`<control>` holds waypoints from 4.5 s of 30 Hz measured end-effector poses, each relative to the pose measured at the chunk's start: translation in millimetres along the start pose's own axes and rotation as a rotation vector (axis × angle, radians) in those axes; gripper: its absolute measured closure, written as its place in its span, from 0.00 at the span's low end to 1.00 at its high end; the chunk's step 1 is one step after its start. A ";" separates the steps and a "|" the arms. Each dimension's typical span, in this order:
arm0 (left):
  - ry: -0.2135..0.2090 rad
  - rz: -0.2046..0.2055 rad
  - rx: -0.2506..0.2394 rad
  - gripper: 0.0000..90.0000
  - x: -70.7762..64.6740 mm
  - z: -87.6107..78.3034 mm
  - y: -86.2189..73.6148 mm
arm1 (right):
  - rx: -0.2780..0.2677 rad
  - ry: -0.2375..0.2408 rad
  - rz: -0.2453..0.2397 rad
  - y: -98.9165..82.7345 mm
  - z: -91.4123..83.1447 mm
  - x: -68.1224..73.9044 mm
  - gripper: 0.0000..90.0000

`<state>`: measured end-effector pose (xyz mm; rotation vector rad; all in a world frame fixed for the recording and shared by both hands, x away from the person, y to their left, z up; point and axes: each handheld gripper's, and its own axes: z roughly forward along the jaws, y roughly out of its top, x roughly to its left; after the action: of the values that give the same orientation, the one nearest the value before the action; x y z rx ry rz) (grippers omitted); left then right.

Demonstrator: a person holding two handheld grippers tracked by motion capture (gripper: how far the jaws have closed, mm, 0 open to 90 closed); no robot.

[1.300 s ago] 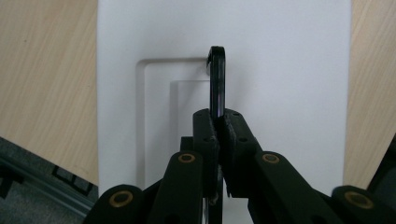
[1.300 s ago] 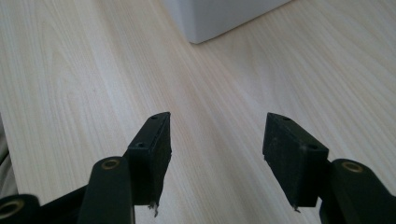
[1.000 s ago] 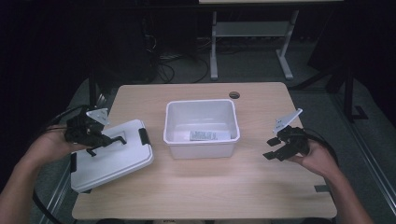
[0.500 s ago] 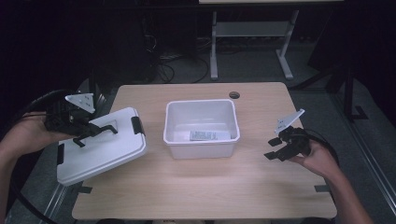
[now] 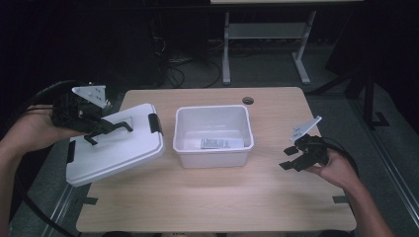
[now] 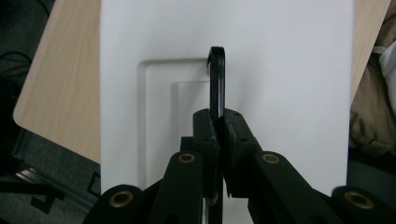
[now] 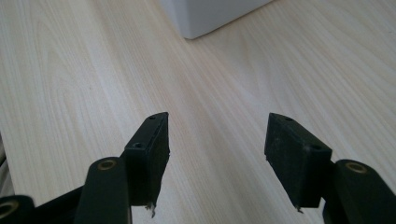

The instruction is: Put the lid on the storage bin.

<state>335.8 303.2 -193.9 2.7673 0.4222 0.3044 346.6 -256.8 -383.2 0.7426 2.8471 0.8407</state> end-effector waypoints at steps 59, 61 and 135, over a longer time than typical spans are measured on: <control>-0.092 0.179 -0.027 0.94 17.0 74.7 145.4 | 0.002 0.005 -0.026 5.8 -2.5 2.8 0.42; -0.100 0.186 -0.030 0.94 16.2 78.9 149.0 | 0.004 0.006 -0.021 5.1 -2.8 3.0 0.42; -0.137 0.290 0.025 0.81 9.0 161.5 230.8 | -0.023 0.034 0.038 -18.9 -10.4 -4.3 0.42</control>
<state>443.5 51.8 -262.0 2.8502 -0.0112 0.1751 340.1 -277.8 -384.7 0.7903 2.8558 0.8984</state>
